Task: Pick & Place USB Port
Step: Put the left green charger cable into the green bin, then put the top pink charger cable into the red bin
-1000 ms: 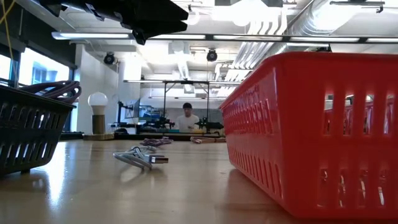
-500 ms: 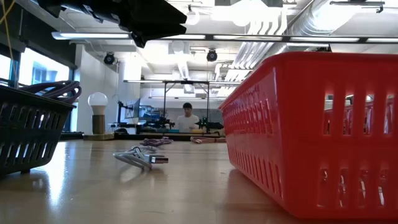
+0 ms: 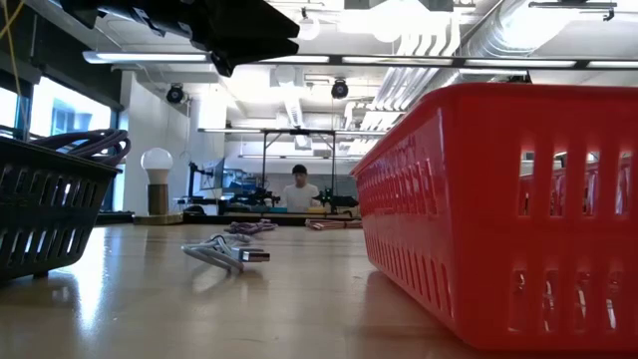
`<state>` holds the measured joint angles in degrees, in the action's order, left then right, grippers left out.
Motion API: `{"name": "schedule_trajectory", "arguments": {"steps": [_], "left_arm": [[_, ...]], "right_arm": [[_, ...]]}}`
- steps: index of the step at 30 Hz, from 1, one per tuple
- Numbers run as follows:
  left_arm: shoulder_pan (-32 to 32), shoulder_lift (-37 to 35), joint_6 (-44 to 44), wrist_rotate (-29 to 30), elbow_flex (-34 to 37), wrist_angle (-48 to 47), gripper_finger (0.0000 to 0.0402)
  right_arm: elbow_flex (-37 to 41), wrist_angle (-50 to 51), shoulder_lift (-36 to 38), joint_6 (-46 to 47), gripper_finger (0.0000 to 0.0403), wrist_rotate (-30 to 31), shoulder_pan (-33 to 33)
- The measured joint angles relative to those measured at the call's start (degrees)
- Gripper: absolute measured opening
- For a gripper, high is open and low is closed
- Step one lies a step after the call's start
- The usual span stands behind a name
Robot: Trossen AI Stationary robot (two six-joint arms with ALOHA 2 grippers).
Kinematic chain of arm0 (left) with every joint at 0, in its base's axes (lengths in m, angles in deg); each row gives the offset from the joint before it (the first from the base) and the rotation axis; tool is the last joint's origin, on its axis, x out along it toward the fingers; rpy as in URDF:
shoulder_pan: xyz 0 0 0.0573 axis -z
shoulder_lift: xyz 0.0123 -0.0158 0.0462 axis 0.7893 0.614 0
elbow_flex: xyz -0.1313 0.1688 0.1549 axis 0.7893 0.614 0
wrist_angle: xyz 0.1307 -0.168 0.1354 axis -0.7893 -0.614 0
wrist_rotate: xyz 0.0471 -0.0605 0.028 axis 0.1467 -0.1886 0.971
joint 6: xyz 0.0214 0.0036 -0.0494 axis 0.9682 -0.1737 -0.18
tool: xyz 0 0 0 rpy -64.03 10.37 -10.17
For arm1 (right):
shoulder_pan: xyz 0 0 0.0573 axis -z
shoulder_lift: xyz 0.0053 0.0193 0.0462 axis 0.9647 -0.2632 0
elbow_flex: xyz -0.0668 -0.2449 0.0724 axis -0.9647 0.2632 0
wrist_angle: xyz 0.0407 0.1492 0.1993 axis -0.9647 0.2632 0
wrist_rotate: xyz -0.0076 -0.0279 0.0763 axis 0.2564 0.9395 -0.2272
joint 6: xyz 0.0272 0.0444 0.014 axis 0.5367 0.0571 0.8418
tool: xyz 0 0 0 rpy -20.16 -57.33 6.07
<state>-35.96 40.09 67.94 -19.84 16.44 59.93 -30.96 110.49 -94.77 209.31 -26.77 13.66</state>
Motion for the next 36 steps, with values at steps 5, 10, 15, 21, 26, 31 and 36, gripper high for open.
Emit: {"name": "schedule_trajectory", "arguments": {"steps": [5,10,15,21,26,31,36], "left_arm": [[0.0,0.0,-0.9,-0.2,0.0,-0.6,0.0168],[0.0,0.0,-0.9,-0.2,0.0,-0.6,0.0168],[0.0,0.0,-1.0,-0.2,0.0,-0.6,0.0168],[0.0,0.0,-1.0,-0.2,0.0,-0.6,0.0168],[0.0,0.0,-1.1,-0.2,0.0,-0.6,0.0168],[0.0,0.0,-1.1,-0.2,0.0,-0.6,0.0168],[0.0,0.0,-1.0,-0.3,0.0,-1.3,0.0168]], "right_arm": [[0.0,0.3,0.0,0.0,0.0093,0.0,0.0],[0.0,4.7,0.0,-3.2,0.0111,-0.2,0.0],[0.0,7.1,0.6,-4.3,0.0113,-3.4,0.1],[0.0,8.4,2.3,-5.7,0.0114,-1.0,0.4],[0.0,13.3,3.4,-9.3,0.0114,3.8,2.2],[0.0,17.9,3.7,-22.5,0.0114,10.2,6.0],[0.0,18.0,4.4,-40.0,0.0114,14.7,12.7]]}}
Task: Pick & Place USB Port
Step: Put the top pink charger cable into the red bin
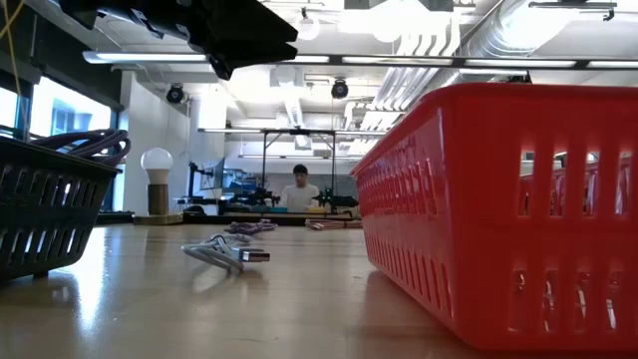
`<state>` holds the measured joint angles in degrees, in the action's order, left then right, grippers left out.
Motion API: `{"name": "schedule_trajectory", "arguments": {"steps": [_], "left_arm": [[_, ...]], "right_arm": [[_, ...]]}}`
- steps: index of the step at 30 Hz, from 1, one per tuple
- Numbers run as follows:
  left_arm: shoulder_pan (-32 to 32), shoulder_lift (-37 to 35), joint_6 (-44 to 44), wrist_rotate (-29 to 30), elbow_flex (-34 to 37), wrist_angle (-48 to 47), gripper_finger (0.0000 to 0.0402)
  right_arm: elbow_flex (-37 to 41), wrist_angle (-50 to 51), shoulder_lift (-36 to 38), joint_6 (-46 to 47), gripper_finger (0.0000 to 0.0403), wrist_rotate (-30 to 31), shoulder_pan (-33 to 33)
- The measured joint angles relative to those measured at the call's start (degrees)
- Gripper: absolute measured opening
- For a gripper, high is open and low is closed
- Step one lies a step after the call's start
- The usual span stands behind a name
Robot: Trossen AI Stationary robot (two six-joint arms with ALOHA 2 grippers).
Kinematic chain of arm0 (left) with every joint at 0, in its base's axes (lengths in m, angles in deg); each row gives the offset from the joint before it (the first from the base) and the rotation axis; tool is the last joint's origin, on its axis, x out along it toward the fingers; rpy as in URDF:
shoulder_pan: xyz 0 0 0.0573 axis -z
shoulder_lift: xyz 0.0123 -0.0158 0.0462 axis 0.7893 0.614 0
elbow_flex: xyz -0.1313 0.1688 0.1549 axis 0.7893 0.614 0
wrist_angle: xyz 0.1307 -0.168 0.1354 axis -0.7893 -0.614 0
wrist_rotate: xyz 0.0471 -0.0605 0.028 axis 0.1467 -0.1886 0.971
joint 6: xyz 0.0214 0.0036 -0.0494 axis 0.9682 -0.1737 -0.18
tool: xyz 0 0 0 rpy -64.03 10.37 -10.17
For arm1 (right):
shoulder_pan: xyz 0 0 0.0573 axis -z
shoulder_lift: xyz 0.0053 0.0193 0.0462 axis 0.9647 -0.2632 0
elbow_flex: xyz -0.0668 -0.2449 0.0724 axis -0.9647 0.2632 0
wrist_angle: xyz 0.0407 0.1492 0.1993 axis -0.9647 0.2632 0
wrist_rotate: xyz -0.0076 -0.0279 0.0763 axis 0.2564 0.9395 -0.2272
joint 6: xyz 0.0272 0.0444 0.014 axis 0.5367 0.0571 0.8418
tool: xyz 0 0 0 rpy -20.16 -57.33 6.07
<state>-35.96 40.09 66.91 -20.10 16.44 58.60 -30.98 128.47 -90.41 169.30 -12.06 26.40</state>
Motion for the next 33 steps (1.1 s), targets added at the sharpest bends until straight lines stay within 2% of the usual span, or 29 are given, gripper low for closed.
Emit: {"name": "schedule_trajectory", "arguments": {"steps": [3,11,23,28,33], "left_arm": [[0.0,0.0,0.0,0.3,0.0,-0.6,0.0168],[0.0,0.0,1.5,2.2,0.0,-3.5,0.0168],[0.0,0.0,1.5,2.4,0.0,-11.7,0.0168],[0.0,0.0,2.6,3.2,0.0,-12.4,0.0168],[0.0,0.0,4.5,5.2,0.0,-13.3,0.0168]], "right_arm": [[0.0,0.0,1.9,-7.9,0.0114,0.4,5.2],[0.0,0.1,10.2,-18.9,0.0114,6.1,20.7],[0.0,-1.6,24.0,-48.3,0.0114,11.8,47.4],[0.0,-12.3,25.2,-60.8,0.0114,6.9,59.5],[0.0,-31.7,23.4,-76.9,0.0114,-4.8,67.7]]}}
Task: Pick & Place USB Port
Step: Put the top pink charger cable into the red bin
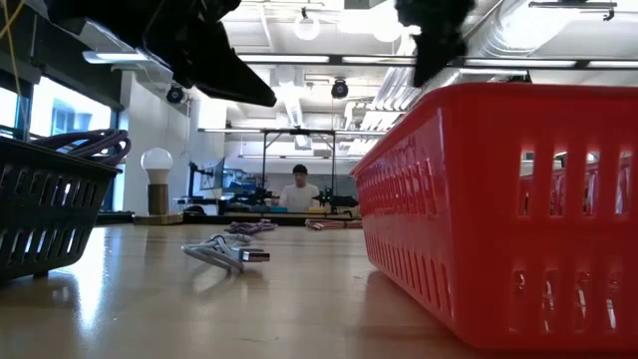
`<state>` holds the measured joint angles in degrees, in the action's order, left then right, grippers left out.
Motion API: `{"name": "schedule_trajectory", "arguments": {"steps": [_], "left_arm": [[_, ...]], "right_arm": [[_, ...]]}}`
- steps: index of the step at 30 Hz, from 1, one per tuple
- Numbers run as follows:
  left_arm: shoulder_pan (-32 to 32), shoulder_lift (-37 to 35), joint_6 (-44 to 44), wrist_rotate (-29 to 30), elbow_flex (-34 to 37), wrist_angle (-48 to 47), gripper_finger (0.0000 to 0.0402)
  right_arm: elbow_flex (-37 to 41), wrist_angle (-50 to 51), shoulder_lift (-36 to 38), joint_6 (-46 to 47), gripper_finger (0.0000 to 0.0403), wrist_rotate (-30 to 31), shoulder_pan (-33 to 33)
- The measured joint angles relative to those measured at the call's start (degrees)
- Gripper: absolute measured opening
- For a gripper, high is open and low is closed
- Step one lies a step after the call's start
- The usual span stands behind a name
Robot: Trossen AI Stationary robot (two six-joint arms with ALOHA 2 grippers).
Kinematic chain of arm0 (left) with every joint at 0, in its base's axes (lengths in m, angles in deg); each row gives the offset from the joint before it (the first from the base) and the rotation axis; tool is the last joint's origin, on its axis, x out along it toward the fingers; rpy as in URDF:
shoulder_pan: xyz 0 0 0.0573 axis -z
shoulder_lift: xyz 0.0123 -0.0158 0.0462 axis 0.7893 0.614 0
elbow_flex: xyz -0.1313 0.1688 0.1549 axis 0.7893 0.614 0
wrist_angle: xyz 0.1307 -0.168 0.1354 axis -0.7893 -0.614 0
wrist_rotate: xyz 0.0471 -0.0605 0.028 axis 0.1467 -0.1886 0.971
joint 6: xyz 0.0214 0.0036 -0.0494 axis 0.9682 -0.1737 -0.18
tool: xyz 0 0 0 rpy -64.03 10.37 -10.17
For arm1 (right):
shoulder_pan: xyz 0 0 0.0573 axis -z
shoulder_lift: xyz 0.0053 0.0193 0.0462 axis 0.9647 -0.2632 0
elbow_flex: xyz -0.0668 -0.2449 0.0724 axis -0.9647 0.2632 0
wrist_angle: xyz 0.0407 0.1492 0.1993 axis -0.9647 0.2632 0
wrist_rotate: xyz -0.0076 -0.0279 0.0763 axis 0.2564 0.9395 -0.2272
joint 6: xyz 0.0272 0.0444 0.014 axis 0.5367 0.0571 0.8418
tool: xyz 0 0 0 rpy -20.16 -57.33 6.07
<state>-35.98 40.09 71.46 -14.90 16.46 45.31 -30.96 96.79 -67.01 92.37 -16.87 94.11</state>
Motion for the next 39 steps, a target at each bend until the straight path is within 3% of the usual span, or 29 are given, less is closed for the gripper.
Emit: {"name": "schedule_trajectory", "arguments": {"steps": [5,12,17,27,39], "left_arm": [[0.0,0.0,1.5,3.5,0.0,0.1,0.0168],[0.0,0.0,1.5,5.6,0.0,-2.4,0.0168],[0.0,0.0,0.8,6.3,0.0,-5.9,0.0168],[0.0,0.0,0.4,7.4,0.0,-10.1,0.0168],[0.0,0.0,0.0,7.0,0.0,-11.3,0.0168]], "right_arm": [[0.0,-12.7,-4.2,-17.7,0.0114,-12.3,4.3],[-0.1,-17.8,-14.6,-31.2,0.0114,-15.1,8.1],[-2.3,-20.9,-21.7,-36.6,0.0114,-21.5,9.9],[-8.6,-20.6,-33.1,-49.2,0.0114,-21.9,10.0],[-23.3,-12.9,-45.5,-45.2,0.0114,-21.4,10.3]]}}
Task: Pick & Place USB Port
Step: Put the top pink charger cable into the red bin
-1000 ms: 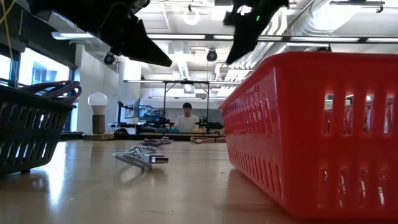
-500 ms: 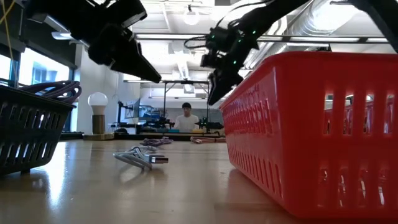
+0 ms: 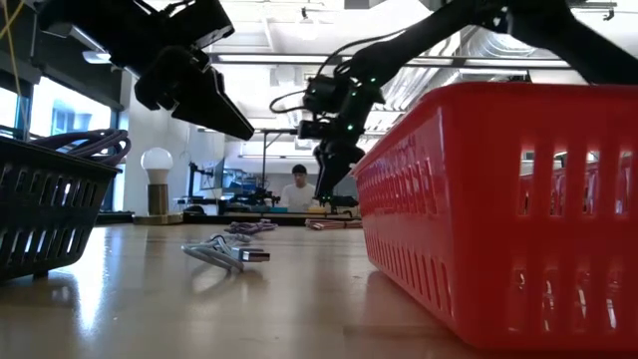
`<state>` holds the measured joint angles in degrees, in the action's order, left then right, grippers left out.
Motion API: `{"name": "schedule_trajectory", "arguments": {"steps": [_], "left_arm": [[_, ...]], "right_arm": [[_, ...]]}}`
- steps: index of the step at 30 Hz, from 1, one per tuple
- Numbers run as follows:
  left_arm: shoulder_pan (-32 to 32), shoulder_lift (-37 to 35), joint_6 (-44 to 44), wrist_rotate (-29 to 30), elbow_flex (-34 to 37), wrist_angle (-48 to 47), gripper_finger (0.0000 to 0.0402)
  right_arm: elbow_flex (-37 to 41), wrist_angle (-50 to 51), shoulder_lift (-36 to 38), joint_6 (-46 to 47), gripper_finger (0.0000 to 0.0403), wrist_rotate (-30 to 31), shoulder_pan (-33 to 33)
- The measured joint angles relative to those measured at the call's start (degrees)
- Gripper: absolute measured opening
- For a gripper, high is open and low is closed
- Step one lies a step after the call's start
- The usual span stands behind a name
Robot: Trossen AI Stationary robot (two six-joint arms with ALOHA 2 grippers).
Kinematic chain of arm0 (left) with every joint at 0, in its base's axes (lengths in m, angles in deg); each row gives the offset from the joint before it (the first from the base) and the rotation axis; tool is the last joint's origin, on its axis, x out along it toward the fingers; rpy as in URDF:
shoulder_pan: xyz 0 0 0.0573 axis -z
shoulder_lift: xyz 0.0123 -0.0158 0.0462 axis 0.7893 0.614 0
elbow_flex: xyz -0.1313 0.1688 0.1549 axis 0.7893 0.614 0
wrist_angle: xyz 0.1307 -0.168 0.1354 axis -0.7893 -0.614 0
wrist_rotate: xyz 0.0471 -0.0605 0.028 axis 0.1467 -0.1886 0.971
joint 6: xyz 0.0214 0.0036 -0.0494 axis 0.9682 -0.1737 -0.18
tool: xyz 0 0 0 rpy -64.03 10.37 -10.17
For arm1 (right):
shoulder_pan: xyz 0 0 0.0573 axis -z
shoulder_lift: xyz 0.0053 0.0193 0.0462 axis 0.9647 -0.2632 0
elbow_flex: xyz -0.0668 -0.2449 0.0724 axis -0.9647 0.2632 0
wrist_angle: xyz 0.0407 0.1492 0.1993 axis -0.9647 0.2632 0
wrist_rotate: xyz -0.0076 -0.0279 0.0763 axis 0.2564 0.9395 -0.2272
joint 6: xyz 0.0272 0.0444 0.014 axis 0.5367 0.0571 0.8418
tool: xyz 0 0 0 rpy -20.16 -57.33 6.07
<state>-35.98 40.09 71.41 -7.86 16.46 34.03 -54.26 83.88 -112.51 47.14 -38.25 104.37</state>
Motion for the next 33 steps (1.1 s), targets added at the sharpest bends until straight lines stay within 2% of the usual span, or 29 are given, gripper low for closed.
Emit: {"name": "schedule_trajectory", "arguments": {"steps": [4,9,14,21,33], "left_arm": [[0.0,0.0,-0.2,-0.1,0.0,-0.1,0.0168],[0.0,0.0,-1.7,-1.9,0.0,-1.0,0.0168],[0.0,0.0,-3.5,-2.4,0.0,-2.9,0.0168],[0.0,0.0,-5.0,-2.7,0.0,-5.2,0.0168],[0.0,0.0,-5.0,-2.9,0.0,-5.1,0.0168]], "right_arm": [[-6.1,5.9,-4.1,-0.5,0.0114,2.5,0.7],[-10.8,11.7,-7.0,-0.7,0.0114,2.8,2.2],[-11.1,12.7,-7.4,0.2,0.0114,3.0,3.8],[-11.1,16.3,-7.4,0.6,0.0114,-1.8,4.9],[-11.1,16.7,-7.4,2.1,0.0105,-2.8,4.0]]}}
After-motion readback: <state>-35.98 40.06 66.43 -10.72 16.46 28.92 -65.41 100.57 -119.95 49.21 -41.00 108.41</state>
